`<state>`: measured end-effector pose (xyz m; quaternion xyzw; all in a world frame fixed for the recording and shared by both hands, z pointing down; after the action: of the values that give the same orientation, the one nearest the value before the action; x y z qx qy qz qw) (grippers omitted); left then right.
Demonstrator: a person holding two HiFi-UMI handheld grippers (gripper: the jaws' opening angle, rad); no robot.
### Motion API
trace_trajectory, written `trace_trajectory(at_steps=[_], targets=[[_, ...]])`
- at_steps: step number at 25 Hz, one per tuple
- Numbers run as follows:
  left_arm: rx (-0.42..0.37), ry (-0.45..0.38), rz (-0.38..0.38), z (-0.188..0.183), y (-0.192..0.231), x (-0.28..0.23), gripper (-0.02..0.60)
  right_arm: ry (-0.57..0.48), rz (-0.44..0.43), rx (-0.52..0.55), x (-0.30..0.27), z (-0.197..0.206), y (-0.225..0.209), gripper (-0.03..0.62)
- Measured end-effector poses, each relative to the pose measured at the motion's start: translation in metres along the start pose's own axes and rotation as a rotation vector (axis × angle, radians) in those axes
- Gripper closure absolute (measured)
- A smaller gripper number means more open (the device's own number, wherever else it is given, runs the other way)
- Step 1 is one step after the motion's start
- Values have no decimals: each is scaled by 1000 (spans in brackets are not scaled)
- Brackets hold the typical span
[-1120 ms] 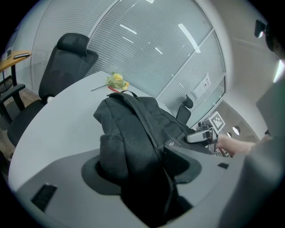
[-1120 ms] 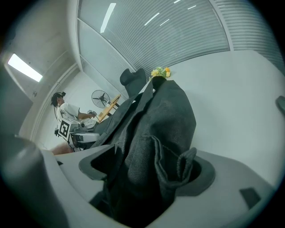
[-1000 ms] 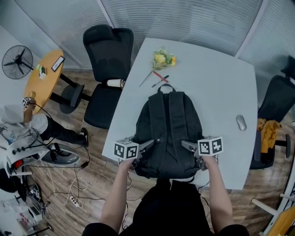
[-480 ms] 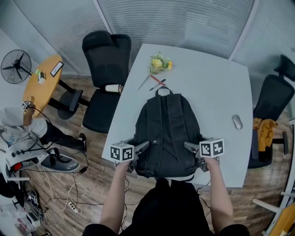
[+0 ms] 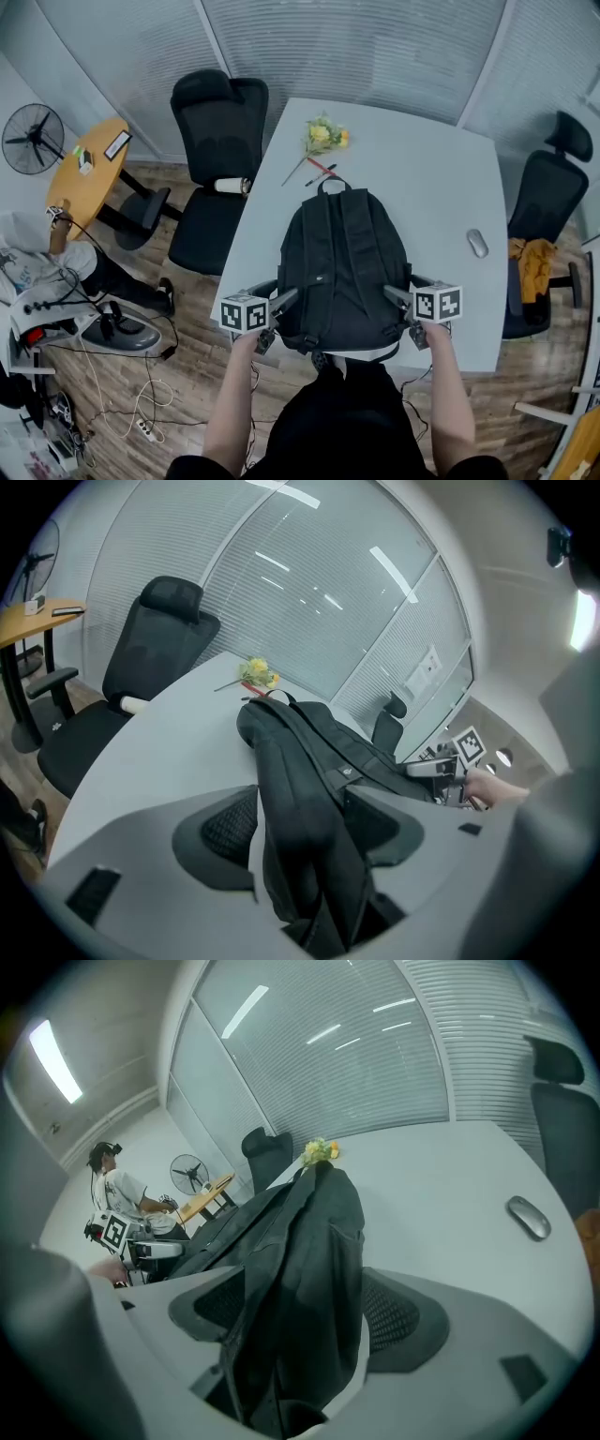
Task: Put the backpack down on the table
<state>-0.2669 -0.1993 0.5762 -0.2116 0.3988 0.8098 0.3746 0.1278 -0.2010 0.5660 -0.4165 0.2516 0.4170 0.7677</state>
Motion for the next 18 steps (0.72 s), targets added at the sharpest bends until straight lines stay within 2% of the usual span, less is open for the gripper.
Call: trace_trajectory(at_steps=[9,18], targets=[[-84,-71,-14,5,-19,26,313,-133,-21,-6,34,16,20,246],[-142,-181,8,3,-55,60,316,-205,-69,102,56,23,57,315]])
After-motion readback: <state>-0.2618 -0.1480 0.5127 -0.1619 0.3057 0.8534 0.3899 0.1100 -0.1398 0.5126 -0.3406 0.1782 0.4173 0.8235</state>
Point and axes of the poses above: the fingertips, and each gripper's own axes: x backward along the fingers, y to its left, z out of its underside, the point moved 10 cm from there along x, backward along the fingers, and after that the axes turned 4 degrees about y, right-handed, at the moved point
